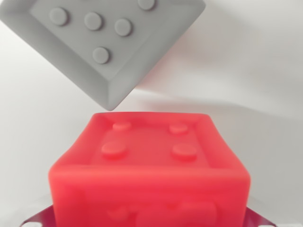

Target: Destack cube

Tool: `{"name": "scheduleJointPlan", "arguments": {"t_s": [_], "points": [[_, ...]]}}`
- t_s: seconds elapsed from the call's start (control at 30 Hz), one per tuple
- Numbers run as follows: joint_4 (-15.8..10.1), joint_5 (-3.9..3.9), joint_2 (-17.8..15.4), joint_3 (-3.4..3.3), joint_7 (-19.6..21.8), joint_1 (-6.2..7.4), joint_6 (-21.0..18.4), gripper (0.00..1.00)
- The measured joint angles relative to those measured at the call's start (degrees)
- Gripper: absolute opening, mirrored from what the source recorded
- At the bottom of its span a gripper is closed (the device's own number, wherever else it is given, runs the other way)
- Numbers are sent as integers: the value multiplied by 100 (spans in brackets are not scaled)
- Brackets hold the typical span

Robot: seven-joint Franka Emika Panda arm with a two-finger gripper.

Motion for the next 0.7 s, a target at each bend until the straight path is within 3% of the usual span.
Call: {"name": "scheduleJointPlan", "arguments": {"t_s": [0.7], "points": [[141,22,490,74,-27,-69,366,0]]}}
